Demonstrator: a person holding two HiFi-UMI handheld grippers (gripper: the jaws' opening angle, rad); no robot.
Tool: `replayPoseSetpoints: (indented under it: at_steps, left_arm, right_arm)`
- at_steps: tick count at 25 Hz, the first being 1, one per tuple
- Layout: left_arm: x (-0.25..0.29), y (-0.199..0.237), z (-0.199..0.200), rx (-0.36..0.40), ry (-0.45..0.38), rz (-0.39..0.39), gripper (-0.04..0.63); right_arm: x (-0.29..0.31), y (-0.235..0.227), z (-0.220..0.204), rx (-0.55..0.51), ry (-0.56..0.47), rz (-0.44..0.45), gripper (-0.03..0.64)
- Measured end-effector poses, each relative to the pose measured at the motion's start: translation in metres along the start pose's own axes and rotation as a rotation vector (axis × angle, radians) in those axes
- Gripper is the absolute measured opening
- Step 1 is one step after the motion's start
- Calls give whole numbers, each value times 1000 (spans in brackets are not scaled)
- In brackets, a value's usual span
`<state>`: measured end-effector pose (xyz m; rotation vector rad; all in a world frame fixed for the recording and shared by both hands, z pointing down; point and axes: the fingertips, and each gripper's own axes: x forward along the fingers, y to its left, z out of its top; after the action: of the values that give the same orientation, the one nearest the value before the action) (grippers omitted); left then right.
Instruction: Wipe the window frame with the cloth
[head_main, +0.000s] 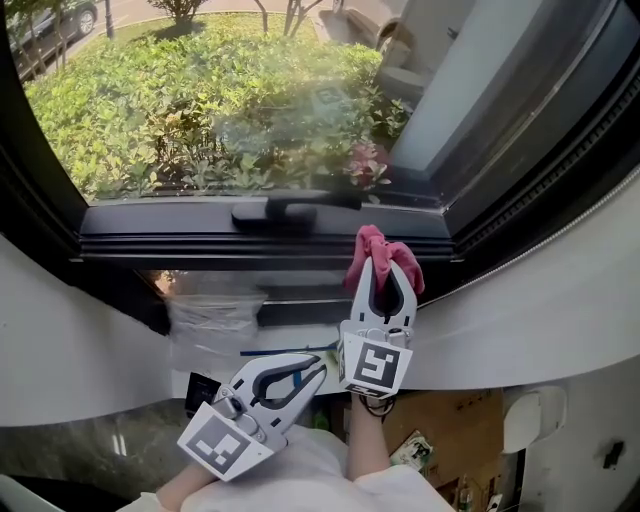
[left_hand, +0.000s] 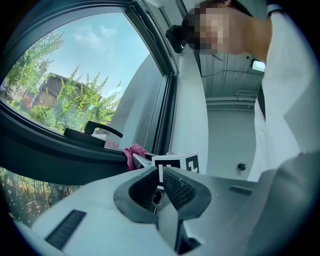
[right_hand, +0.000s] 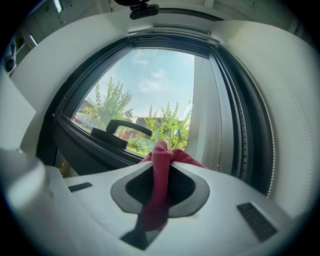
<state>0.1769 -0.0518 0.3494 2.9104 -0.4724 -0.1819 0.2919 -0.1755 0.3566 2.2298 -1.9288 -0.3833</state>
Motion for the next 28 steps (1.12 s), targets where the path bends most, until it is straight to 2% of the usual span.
replayPoseSetpoints:
  at_steps: [14, 28]
  left_arm:
    - [1, -3, -6, 10, 19, 6, 41]
    - [-7, 2, -6, 0, 10, 35, 41]
  right_arm:
    - [2, 27, 15, -16, -50, 64, 54]
    - [2, 44, 20, -12, -57, 105, 54]
